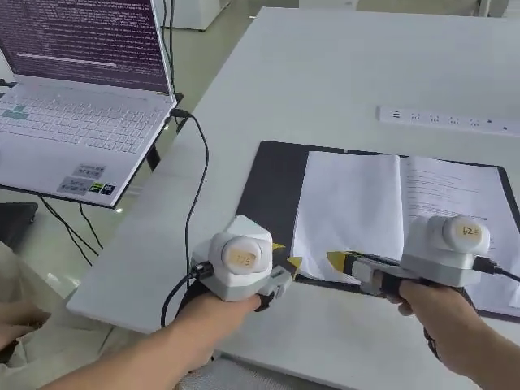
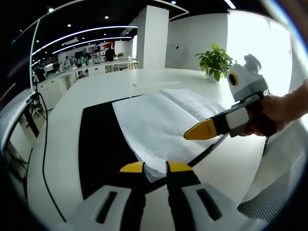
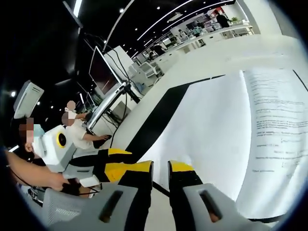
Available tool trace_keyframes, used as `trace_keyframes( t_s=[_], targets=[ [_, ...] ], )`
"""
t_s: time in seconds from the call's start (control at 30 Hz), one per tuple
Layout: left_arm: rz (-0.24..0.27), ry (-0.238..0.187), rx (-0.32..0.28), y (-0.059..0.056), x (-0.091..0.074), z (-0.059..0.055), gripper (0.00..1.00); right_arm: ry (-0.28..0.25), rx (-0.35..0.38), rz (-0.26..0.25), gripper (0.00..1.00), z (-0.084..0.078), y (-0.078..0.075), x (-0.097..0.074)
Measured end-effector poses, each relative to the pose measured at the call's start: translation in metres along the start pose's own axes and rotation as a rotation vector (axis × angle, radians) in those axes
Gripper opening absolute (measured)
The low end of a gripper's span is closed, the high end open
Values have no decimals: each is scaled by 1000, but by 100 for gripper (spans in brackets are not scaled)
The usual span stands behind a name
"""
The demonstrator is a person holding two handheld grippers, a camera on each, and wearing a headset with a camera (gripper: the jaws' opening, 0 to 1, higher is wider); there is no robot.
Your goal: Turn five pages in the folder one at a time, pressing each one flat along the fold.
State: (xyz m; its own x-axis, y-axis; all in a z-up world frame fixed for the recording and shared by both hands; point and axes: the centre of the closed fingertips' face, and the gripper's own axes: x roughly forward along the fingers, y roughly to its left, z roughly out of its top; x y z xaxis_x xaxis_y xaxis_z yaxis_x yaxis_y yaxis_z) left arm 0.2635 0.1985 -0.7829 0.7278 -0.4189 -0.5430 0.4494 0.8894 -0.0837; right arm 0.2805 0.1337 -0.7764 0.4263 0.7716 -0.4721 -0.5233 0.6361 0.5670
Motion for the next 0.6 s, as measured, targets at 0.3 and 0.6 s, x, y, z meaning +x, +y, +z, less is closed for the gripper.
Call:
trace_keyframes(
  t_s=[0.3, 0.6],
  targets=[
    [0, 25, 62, -3, 29, -6, 15, -54, 31, -49, 10, 23, -29, -21],
    [33, 41, 88, -2, 45, -11, 14, -61, 37, -60, 10, 42, -50, -23]
  ],
)
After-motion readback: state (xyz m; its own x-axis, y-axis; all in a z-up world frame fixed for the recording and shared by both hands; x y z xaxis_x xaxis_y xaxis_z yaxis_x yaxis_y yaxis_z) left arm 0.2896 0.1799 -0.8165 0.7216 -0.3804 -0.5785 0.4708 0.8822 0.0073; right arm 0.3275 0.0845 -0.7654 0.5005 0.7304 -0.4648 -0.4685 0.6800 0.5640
